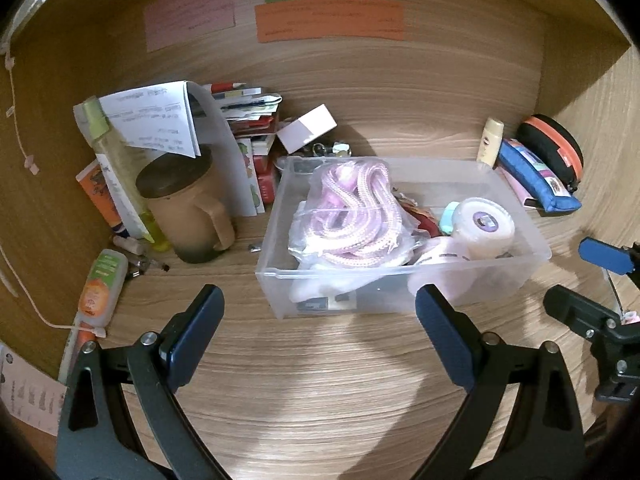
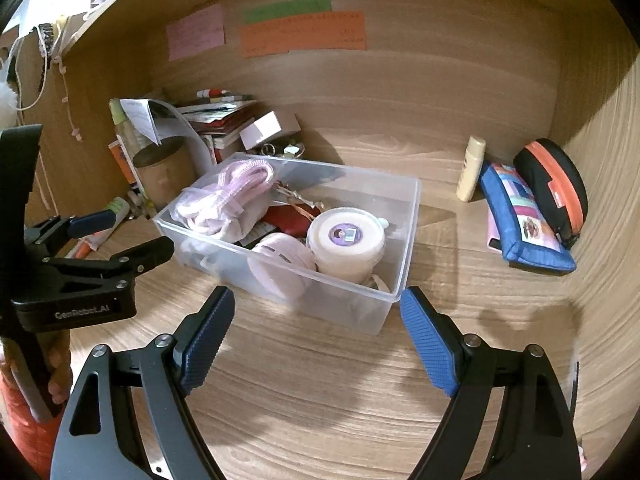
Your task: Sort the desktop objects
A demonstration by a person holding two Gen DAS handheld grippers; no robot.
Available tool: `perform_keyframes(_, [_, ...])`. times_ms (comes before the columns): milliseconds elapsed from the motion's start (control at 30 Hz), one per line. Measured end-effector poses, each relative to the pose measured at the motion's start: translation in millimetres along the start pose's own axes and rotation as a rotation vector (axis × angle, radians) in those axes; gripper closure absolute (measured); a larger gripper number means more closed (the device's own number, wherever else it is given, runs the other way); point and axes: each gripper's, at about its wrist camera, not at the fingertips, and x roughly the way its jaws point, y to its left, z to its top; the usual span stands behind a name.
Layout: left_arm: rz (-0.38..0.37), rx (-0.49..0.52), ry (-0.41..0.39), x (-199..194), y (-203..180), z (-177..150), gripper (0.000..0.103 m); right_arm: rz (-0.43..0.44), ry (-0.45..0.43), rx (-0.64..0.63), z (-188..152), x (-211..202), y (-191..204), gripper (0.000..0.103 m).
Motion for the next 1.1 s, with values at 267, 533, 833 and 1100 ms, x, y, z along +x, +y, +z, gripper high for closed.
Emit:
perform_keyframes(267, [-0.003,0.003,0.003,0.4,-2.1,1.3,0.005,0.006,0.002,0.000,0.4,0.6,-2.1,0.020])
perform_keyframes(533, [-0.022,0.001,-0.007,-3.7,-2.5,2.0,0.005,0.009,-0.001,-0.011,1.5,-0.8,-0.1,0.020])
perform_keyframes(833, [-0.015,0.001,-0.026,-8.1,-1.9,3.9,0.005,0.014,-0.009,-0.014,3.2,-5.6,0.5,0.020])
perform_keyframes(1100, [-0.033,0.006,-0.028,-6.2,-1.2,2.3,0.005,0.030,-0.008,-0.001,4.3,-7.0,-2.0,0.020])
